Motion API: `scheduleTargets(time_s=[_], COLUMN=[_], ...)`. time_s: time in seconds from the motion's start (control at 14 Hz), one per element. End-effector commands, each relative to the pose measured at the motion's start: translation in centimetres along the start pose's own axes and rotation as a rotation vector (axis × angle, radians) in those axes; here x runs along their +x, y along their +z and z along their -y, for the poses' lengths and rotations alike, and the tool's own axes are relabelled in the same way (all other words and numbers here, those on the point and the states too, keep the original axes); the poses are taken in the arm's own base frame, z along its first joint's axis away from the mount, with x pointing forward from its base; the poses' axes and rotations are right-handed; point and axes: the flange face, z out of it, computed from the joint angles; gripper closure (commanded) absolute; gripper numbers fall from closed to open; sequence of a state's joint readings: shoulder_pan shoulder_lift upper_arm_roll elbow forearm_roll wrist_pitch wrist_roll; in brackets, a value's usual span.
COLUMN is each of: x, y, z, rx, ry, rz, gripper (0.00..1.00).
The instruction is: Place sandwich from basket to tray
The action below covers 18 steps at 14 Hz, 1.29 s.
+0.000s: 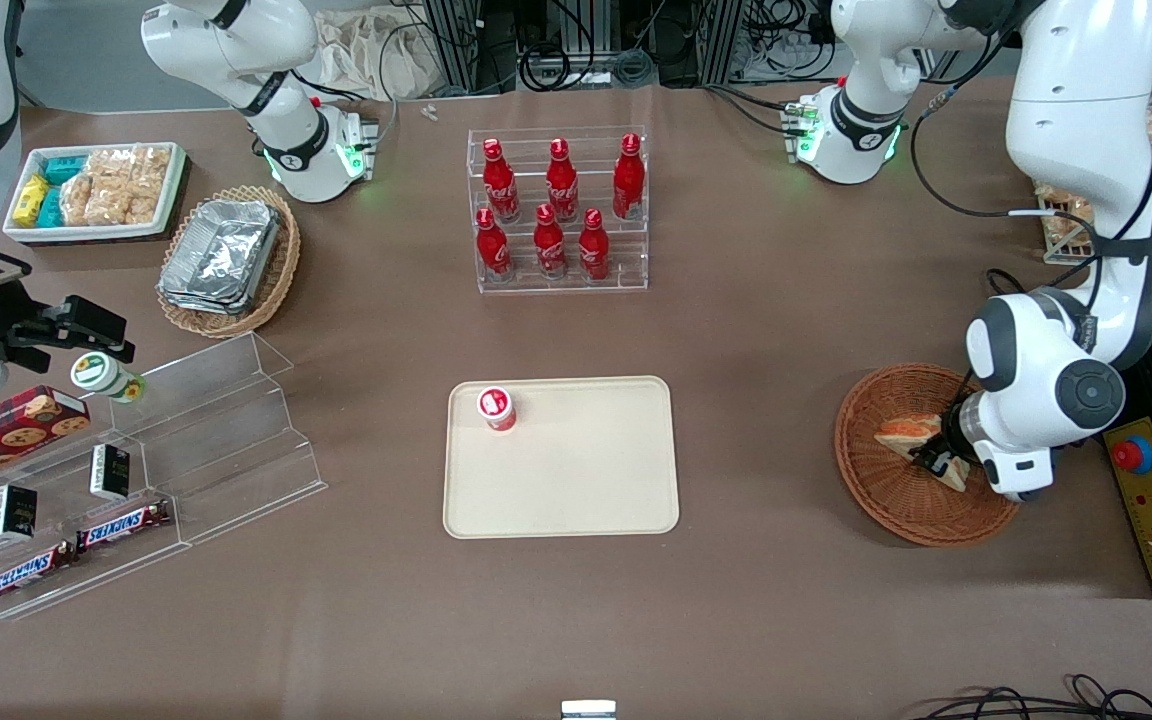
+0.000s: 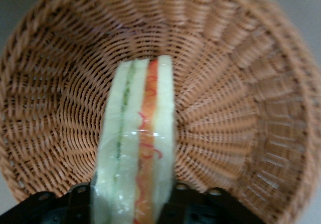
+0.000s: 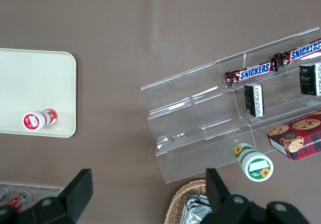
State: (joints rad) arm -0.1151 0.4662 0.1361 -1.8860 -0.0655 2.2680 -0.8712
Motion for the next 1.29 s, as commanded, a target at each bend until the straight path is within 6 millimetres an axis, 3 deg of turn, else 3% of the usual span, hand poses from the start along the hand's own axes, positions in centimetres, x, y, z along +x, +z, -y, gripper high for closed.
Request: scheduleTargets(time_s=[0.0, 0.14, 0.21, 0.43, 0.64, 0.79, 0.86, 1.0, 1.07, 1.21], x=[-1.2, -3.6, -6.5, -16.2, -25.2, -31.5, -33.4, -34.9, -37.0, -38.2], y=[-9.5, -15.4, -17.2, -18.1, -15.1, -11.2, -9.2, -5.4, -3.5, -0.6], z=[1.1, 0.6, -1.0, -6.9, -11.9, -14.8, -16.0, -18.4, -19.5, -20.9], rx=[0.001, 0.04, 0.041, 0.012, -0.025, -0.018, -0.01, -0.033, -0.046, -0.087], ry=[0.075, 0.223, 0.315, 0.499, 0.662, 0.737, 0.747, 0.783, 0.811, 0.83], rz=[0.032, 0.085, 0.091, 0.08, 0.052, -0.018, -0.057, -0.084, -0.087, -0.096], gripper=[1.0, 1.0, 1.0, 1.0, 1.0, 1.0, 1.0, 1.0, 1.0, 1.0])
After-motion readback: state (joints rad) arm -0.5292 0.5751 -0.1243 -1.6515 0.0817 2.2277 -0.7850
